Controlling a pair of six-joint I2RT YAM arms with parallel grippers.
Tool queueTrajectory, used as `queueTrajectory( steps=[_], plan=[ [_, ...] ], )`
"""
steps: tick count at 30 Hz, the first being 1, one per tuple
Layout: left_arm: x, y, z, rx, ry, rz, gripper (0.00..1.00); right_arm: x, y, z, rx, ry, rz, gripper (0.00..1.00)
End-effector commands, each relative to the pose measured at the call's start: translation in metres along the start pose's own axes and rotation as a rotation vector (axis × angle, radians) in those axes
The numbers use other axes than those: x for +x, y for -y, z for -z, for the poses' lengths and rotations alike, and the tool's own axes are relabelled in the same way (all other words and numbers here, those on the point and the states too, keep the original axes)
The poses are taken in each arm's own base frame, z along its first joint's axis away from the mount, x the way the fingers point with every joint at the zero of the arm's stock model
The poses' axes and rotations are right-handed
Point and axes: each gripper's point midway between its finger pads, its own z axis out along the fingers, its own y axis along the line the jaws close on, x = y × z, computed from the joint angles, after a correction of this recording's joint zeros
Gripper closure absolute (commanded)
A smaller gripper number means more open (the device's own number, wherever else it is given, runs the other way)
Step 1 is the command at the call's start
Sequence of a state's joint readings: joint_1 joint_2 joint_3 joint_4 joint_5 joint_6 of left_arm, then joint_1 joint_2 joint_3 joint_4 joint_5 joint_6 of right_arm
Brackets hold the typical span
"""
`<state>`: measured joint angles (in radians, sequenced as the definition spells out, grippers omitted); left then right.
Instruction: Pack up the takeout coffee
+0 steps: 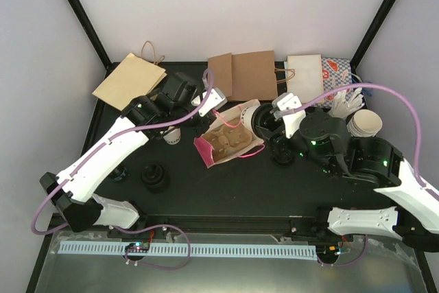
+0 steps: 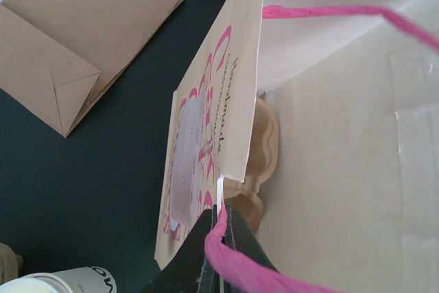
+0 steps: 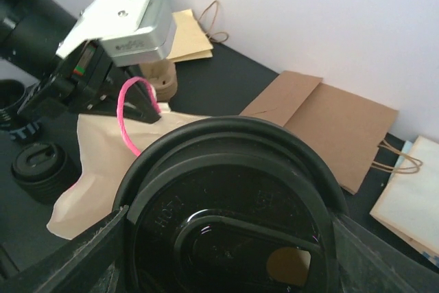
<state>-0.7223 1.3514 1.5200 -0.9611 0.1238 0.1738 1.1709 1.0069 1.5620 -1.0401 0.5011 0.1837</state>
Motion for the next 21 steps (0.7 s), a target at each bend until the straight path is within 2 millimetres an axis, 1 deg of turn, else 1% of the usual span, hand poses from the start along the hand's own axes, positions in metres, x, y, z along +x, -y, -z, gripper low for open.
queueTrajectory(
  steps=[1, 10, 16, 21],
  plan=[
    [-0.007, 0.001, 0.016, -0.016, 0.047, -0.048, 0.98, -0.003, -0.014, -0.006, -0.066, 0.031, 0.009, 0.41],
    [-0.010, 0.003, 0.021, -0.015, 0.068, -0.061, 0.99, 0.018, -0.029, -0.022, -0.114, -0.025, 0.036, 0.42],
    [-0.006, 0.001, 0.017, -0.029, 0.054, -0.052, 0.98, 0.023, -0.021, -0.015, -0.093, -0.015, 0.005, 0.43],
    [-0.005, 0.000, 0.017, -0.034, 0.057, -0.047, 0.98, 0.036, -0.016, -0.011, -0.089, -0.031, -0.011, 0.43]
  ],
)
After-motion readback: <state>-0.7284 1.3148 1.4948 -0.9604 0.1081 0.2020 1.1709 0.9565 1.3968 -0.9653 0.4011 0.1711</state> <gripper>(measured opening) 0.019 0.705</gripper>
